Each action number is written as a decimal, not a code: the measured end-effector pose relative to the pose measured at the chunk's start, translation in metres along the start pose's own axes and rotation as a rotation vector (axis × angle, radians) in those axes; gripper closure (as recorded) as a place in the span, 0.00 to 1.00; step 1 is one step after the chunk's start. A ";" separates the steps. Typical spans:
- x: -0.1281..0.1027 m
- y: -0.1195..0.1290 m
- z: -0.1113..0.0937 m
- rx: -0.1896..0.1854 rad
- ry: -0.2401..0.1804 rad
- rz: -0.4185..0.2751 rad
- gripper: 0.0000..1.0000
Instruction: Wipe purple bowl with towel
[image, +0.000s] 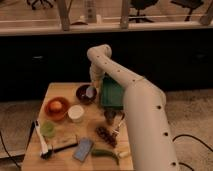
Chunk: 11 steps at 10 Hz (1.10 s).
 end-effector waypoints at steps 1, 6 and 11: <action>0.000 -0.004 0.005 -0.003 0.004 -0.003 1.00; -0.056 -0.015 0.017 -0.015 -0.085 -0.154 1.00; -0.051 0.020 0.010 -0.042 -0.106 -0.176 1.00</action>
